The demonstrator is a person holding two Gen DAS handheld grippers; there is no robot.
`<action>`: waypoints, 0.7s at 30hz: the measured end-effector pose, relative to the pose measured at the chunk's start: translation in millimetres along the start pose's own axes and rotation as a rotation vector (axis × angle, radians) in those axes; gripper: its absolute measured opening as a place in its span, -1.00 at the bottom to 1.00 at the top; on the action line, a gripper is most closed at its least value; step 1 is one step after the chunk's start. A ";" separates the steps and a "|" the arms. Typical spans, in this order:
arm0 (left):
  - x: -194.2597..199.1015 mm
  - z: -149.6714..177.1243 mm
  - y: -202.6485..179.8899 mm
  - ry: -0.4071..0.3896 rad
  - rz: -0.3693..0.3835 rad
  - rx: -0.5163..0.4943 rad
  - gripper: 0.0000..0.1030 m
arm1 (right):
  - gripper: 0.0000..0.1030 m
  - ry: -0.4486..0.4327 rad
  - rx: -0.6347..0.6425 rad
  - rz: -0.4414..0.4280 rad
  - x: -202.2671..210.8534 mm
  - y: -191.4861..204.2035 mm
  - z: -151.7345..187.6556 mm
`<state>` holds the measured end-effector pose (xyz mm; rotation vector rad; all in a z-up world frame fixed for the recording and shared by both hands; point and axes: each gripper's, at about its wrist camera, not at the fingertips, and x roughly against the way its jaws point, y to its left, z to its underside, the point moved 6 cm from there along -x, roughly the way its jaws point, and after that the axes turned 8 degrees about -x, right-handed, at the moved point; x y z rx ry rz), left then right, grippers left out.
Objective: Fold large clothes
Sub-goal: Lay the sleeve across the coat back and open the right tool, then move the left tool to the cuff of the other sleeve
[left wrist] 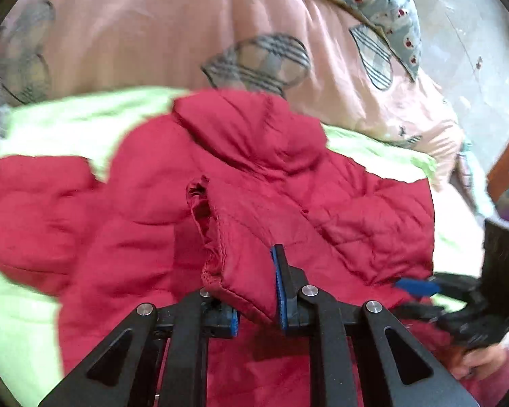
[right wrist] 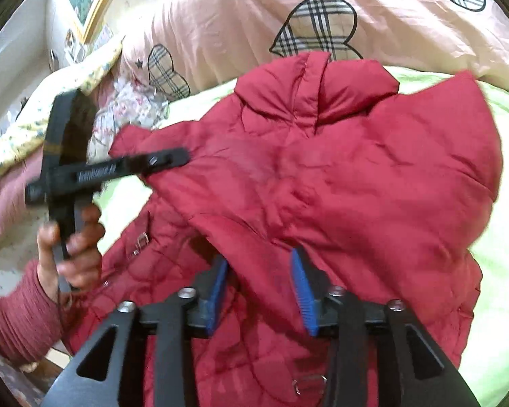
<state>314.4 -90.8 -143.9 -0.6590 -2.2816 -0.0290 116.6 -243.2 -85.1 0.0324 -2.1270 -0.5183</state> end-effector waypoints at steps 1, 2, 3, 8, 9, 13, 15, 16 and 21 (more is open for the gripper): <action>0.4 -0.7 -3.6 -0.026 -0.035 -0.008 -0.71 | -0.02 -0.009 -0.008 -0.004 0.7 0.5 -2.3; 4.0 0.5 0.3 -0.042 -0.070 -0.014 -0.71 | -0.01 -0.024 -0.017 -0.002 3.2 -0.4 -5.4; 5.2 1.2 5.2 -0.056 -0.111 -0.017 -0.71 | -0.01 -0.040 -0.025 0.009 6.0 -2.4 -8.5; 4.4 12.0 21.0 -0.055 -0.164 0.000 -0.71 | 0.02 -0.132 -0.081 0.151 15.9 -29.6 -34.7; 5.2 14.2 24.8 -0.055 -0.184 -0.005 -0.70 | 0.03 -0.145 -0.086 0.184 16.0 -35.1 -42.3; -1.5 21.9 26.0 -0.033 -0.250 -0.018 -0.66 | 0.07 -0.127 -0.081 0.262 0.0 -52.2 -58.6; -1.9 24.5 24.0 -0.030 -0.273 -0.031 -0.60 | 0.07 -0.084 -0.094 0.313 -17.2 -64.7 -58.4; 5.9 27.2 25.6 -0.030 -0.273 -0.031 -0.56 | 0.07 -0.048 -0.107 0.345 -30.1 -73.8 -56.3; 20.5 36.4 42.7 -0.010 -0.255 0.034 -0.12 | 0.07 -0.009 -0.130 0.388 -56.6 -94.3 -40.9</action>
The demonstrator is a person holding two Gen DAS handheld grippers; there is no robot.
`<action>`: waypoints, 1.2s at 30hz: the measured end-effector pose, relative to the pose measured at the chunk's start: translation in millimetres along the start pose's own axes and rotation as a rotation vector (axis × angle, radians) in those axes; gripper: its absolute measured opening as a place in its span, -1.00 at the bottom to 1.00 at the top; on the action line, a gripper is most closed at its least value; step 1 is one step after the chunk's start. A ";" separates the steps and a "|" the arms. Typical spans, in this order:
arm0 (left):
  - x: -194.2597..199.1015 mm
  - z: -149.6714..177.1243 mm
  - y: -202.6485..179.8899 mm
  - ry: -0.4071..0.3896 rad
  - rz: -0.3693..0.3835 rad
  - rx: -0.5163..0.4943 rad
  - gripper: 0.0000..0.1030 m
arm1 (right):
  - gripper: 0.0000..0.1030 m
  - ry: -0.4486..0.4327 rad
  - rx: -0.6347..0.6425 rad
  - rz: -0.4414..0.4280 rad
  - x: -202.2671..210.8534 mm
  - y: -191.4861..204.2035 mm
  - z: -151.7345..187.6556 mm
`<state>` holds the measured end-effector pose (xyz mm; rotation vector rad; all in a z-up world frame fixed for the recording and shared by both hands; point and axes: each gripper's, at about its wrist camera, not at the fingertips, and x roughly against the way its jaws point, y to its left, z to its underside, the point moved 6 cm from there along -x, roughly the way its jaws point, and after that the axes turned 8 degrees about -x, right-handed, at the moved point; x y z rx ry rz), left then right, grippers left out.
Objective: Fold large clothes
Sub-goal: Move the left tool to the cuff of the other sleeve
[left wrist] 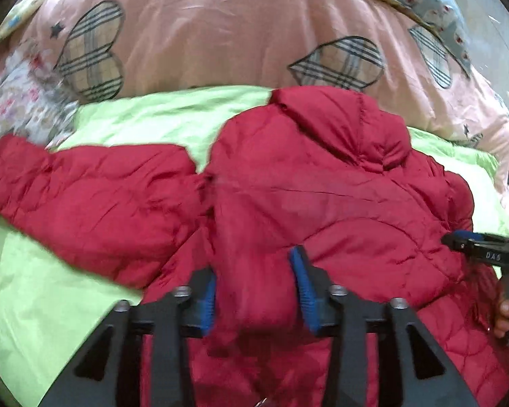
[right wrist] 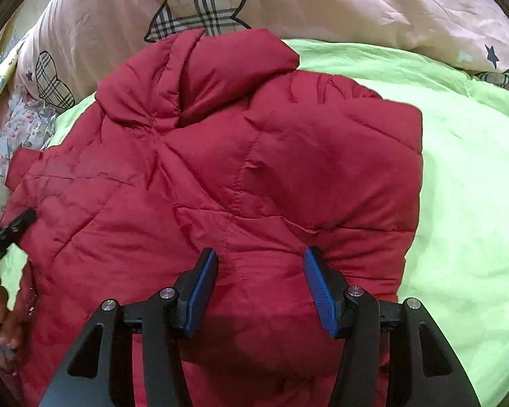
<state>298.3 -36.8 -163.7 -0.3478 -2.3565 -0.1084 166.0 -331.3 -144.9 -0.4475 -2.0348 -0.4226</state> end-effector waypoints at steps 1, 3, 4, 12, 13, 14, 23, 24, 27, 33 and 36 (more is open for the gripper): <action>5.2 -0.8 4.5 -0.002 0.002 0.018 -0.12 | 0.08 -0.008 -0.002 0.000 0.0 -1.2 0.4; 21.7 -6.6 10.4 -0.032 0.016 0.056 -0.16 | 0.08 -0.012 0.005 0.007 -0.2 -1.5 0.7; 30.1 -10.8 11.1 -0.054 0.026 0.067 -0.16 | 0.08 -0.012 0.009 0.011 -0.9 -2.0 0.7; 10.2 -35.2 -38.2 0.006 0.075 -0.046 0.01 | 0.09 -0.032 0.028 0.038 -3.5 3.8 3.2; -5.2 -30.5 -39.4 0.053 0.057 -0.058 -0.01 | 0.09 -0.035 0.027 0.038 -3.2 3.8 3.5; -15.0 -26.9 -38.6 0.080 0.051 -0.062 -0.02 | 0.09 -0.035 0.024 0.039 -2.3 3.1 3.1; -34.4 -11.9 -16.2 0.154 0.063 -0.029 -0.02 | 0.10 -0.100 0.032 0.040 30.5 13.4 6.3; -35.7 -10.1 -15.6 0.157 0.060 -0.028 -0.02 | 0.09 -0.118 0.053 0.043 34.9 18.3 5.6; -37.6 -11.9 -11.6 0.156 0.055 -0.030 -0.02 | 0.16 -0.096 0.087 0.090 26.2 21.9 5.7; -34.8 -0.7 -10.6 0.153 0.076 -0.013 -0.03 | 0.23 -0.032 0.027 0.071 -2.5 0.1 8.8; -21.8 2.1 -7.3 0.146 0.126 0.032 -0.01 | 0.23 -0.050 0.030 0.073 8.7 4.4 9.0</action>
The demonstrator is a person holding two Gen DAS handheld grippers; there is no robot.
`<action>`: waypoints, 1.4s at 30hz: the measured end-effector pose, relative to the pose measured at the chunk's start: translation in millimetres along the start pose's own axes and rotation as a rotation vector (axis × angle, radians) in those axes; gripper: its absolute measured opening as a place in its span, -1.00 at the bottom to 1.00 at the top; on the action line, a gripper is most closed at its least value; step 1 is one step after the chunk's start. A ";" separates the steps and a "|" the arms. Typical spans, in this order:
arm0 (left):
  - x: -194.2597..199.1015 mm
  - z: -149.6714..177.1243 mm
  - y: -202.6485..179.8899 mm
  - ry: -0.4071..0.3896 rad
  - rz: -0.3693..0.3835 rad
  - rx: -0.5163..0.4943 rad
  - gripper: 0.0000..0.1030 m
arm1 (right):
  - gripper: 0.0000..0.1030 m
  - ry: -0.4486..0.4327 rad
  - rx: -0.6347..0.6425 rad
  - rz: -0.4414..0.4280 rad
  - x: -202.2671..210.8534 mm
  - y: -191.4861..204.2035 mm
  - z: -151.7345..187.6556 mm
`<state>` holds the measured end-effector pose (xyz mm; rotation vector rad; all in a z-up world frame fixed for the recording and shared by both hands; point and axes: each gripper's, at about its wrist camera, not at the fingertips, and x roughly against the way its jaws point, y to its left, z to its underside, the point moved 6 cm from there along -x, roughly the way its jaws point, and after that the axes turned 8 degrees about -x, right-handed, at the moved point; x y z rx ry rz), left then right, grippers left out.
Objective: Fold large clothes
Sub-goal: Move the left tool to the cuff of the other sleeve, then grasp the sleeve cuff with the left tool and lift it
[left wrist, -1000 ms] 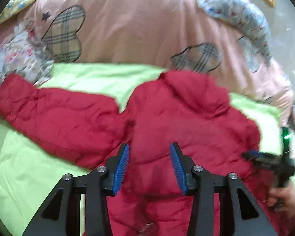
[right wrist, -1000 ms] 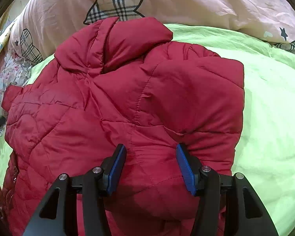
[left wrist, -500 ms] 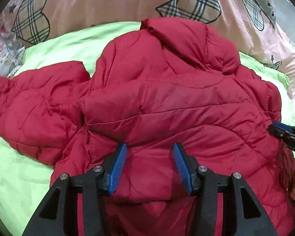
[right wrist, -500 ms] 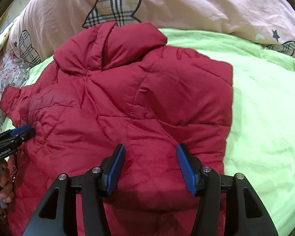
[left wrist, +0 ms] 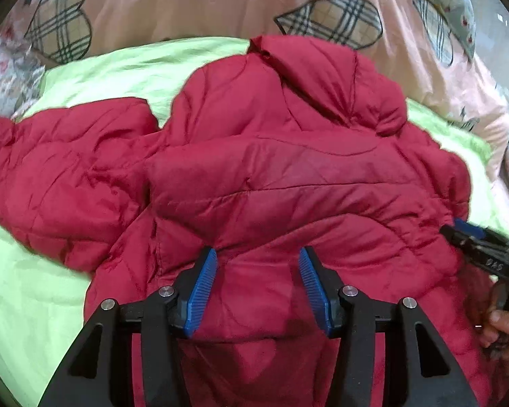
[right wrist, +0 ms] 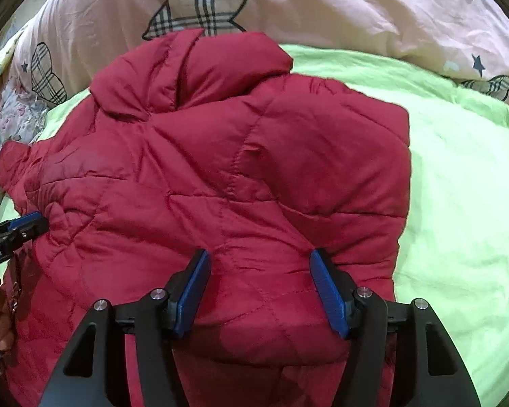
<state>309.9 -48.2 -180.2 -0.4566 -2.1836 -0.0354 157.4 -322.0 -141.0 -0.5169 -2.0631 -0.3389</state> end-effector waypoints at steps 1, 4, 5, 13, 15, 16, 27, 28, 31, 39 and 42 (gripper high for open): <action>8.9 0.9 5.4 -0.012 0.014 0.019 0.02 | 0.23 -0.004 -0.007 -0.011 4.4 0.8 0.7; 28.0 4.2 22.5 -0.038 0.003 0.059 0.13 | 0.23 -0.021 -0.025 -0.048 22.9 4.6 2.0; 35.0 5.7 31.2 -0.048 -0.009 0.073 0.18 | 0.23 -0.027 -0.025 -0.061 31.4 7.1 2.8; 84.2 31.2 113.1 -0.105 -0.095 0.241 0.35 | 0.23 -0.034 -0.005 -0.142 68.9 23.8 11.1; 89.9 39.2 138.1 -0.109 -0.117 0.296 0.41 | 0.24 -0.026 -0.003 -0.162 75.2 27.2 16.8; 93.0 44.1 153.8 -0.110 -0.132 0.332 0.41 | 0.24 -0.023 -0.001 -0.166 76.3 28.5 17.8; 107.5 64.3 290.3 -0.162 -0.293 0.649 0.49 | 0.27 -0.023 0.030 -0.198 97.0 37.9 28.6; 107.8 64.7 301.1 -0.171 -0.301 0.674 0.49 | 0.27 -0.022 0.032 -0.203 98.0 38.5 29.3; 108.5 57.9 329.8 -0.204 -0.303 0.729 0.51 | 0.27 -0.028 0.043 -0.204 101.0 40.5 30.7; 92.1 39.0 388.8 -0.266 -0.252 0.833 0.12 | 0.27 -0.026 0.049 -0.202 104.0 38.7 33.2; 90.6 32.1 382.8 -0.269 -0.207 0.810 -0.71 | 0.27 -0.022 0.050 -0.191 101.4 38.6 32.4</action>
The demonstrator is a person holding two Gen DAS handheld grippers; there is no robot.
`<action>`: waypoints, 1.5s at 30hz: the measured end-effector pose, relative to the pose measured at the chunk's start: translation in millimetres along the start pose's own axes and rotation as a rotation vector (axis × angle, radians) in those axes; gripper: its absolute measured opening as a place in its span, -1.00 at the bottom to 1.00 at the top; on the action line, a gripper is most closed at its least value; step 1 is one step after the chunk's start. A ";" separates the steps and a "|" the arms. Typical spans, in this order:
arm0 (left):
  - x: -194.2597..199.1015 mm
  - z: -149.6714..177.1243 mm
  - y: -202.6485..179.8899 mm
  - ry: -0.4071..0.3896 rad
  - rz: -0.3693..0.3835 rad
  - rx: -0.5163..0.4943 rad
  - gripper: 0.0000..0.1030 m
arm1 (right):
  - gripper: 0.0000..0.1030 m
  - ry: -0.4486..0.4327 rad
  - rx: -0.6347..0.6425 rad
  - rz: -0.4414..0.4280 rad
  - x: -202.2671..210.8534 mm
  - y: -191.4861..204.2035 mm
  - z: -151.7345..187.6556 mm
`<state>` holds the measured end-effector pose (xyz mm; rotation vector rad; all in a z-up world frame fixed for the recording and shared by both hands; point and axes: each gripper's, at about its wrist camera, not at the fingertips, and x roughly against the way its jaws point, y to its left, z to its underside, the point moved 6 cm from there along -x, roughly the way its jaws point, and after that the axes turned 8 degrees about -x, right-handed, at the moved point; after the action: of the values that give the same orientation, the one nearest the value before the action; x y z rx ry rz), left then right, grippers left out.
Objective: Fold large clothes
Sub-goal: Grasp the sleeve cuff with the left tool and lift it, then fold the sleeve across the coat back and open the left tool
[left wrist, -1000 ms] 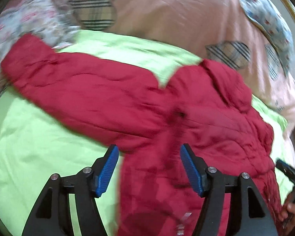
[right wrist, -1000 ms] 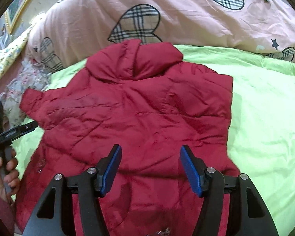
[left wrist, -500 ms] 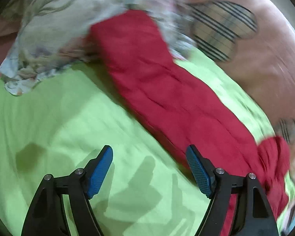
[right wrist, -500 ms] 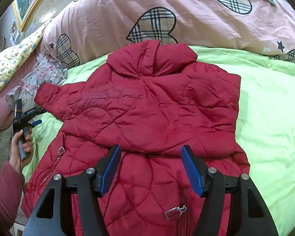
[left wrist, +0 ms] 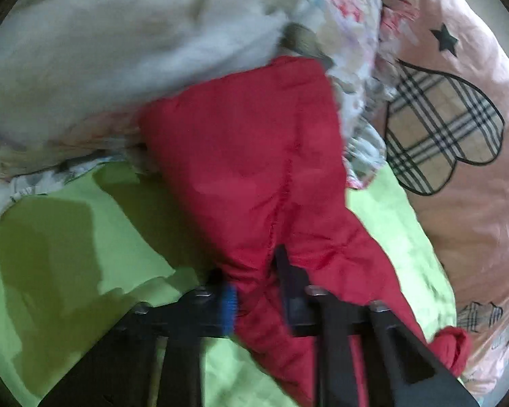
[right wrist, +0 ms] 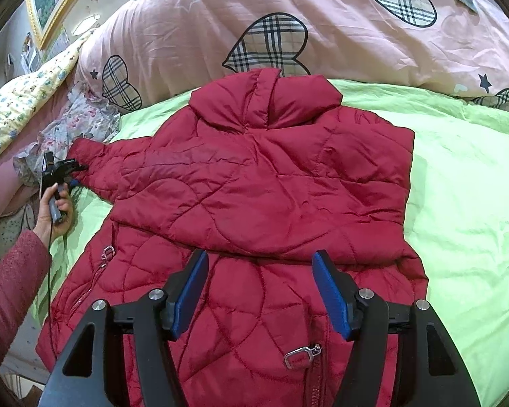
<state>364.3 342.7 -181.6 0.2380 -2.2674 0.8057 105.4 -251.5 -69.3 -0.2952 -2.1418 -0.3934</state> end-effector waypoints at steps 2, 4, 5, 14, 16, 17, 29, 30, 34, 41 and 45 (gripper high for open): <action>14.9 4.0 -10.7 -0.031 0.027 -0.045 -0.80 | 0.27 -0.006 -0.005 -0.005 1.2 1.4 -0.4; 35.5 10.4 -24.7 -0.057 0.063 -0.088 -0.82 | 0.27 -0.017 -0.010 -0.026 4.2 4.1 -0.4; 48.5 15.8 -33.0 -0.071 0.088 -0.109 -0.83 | 0.27 -0.022 -0.006 -0.031 5.3 5.8 0.1; 138.0 75.9 -107.8 -0.096 0.284 -0.235 -0.85 | 0.26 -0.009 -0.031 -0.061 1.7 5.6 1.8; 152.3 93.5 -130.3 -0.089 0.342 -0.281 -0.85 | 0.26 -0.001 -0.066 -0.077 0.8 1.4 1.8; 154.9 100.3 -142.1 -0.085 0.358 -0.304 -0.86 | 0.26 0.002 -0.075 -0.074 0.3 -0.8 2.0; 158.6 187.0 -246.3 0.022 0.500 -0.577 -0.86 | 0.27 -0.026 -0.176 -0.085 12.3 -28.7 -2.7; 154.4 197.0 -254.8 0.038 0.508 -0.597 -0.86 | 0.27 -0.030 -0.187 -0.097 14.0 -29.9 -3.7; 138.4 233.1 -280.9 0.099 0.515 -0.668 -0.86 | 0.27 -0.048 -0.223 -0.120 19.5 -35.0 -7.0; 104.5 293.4 -310.6 0.191 0.498 -0.748 -0.86 | 0.29 -0.077 -0.264 -0.123 26.7 -48.3 -14.9; 86.8 305.3 -327.2 0.217 0.487 -0.783 -0.85 | 0.30 -0.085 -0.300 -0.147 26.3 -56.1 -24.1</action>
<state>253.7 -97.1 -134.7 -0.7436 -2.2661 0.1003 89.1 -310.7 -44.1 -0.3294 -2.1925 -0.8028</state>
